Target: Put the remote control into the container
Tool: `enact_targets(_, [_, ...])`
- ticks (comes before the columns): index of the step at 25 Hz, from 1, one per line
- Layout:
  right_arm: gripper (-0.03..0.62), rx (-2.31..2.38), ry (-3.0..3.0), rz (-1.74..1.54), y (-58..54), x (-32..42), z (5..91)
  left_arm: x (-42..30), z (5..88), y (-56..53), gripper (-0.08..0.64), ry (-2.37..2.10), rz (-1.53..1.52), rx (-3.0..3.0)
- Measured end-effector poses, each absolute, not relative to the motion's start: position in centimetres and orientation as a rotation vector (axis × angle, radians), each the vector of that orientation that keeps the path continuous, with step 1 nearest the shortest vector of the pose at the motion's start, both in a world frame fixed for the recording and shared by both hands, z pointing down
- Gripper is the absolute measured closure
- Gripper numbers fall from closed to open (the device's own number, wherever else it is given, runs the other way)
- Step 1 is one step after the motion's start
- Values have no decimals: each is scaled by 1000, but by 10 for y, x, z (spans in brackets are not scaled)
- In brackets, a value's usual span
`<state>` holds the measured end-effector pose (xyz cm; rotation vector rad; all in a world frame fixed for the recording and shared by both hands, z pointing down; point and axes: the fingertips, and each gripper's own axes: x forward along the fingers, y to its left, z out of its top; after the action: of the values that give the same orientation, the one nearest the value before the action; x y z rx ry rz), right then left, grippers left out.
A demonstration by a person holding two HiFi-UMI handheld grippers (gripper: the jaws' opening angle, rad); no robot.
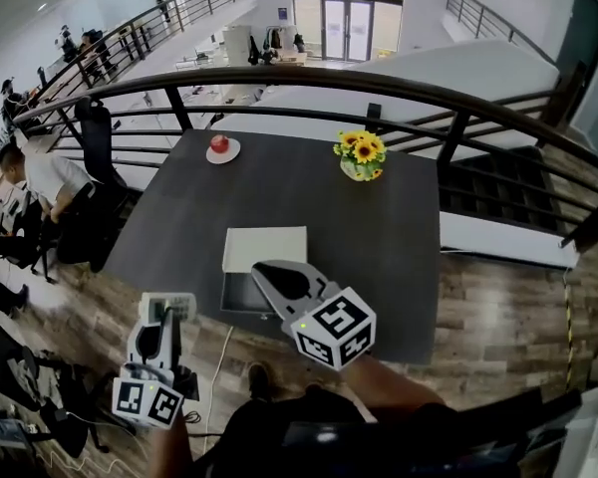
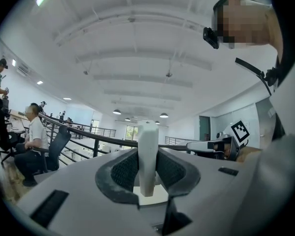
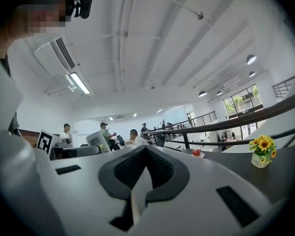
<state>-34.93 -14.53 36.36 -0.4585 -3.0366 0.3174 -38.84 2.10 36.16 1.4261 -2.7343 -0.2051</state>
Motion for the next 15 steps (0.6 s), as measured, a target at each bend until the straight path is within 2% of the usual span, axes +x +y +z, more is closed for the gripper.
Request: enact_targets(15, [591,-145,-3087,293,-157,-391,359,-453,367,-11,453,-2497,-149,1776])
